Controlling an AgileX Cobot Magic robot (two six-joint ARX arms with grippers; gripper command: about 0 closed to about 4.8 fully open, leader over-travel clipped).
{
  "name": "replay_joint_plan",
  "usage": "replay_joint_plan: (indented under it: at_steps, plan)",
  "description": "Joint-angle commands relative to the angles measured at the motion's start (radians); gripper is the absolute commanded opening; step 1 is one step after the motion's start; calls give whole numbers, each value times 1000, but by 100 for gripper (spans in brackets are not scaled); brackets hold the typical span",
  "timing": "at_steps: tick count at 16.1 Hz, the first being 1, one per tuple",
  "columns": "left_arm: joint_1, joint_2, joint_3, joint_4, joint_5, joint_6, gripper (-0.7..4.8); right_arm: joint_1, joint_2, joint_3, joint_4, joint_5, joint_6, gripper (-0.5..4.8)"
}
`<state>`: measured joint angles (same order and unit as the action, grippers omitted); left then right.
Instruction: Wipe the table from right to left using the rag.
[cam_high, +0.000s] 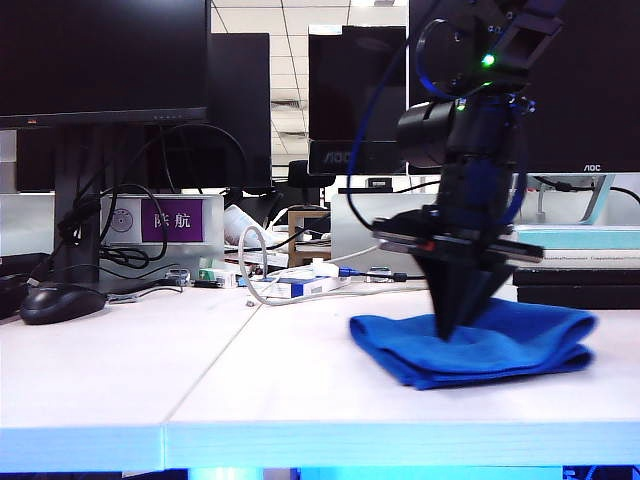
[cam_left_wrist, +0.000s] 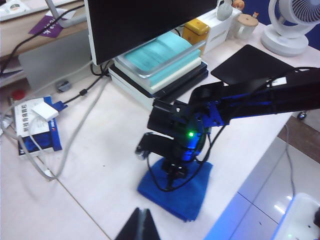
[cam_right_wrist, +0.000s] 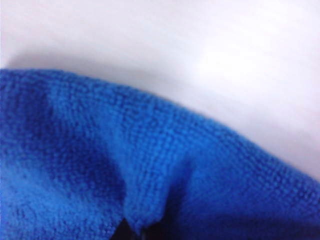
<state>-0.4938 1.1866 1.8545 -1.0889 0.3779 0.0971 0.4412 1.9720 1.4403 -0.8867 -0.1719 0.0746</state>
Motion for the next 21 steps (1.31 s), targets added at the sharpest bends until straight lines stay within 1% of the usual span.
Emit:
replay_joint_plan:
  at_steps: [1, 6, 10, 11, 13, 21]
  plan:
    - [0, -4, 2, 2, 3, -1, -5, 24, 29, -16, 59, -44, 9, -6]
    - [0, -4, 2, 2, 3, 0, -5, 76, 31, -16, 88, -29, 11, -6]
    - [0, -4, 2, 2, 3, 0, -5, 141, 46, -16, 131, -29, 12, -6]
    - [0, -4, 2, 1, 3, 0, -5, 173, 59, -15, 144, -27, 23, -6]
    - [0, -4, 2, -5, 3, 0, -5, 198, 73, -15, 156, -26, 30, -6]
    - [0, -3, 2, -11, 3, 0, -5, 261, 76, -11, 227, -29, 42, -6]
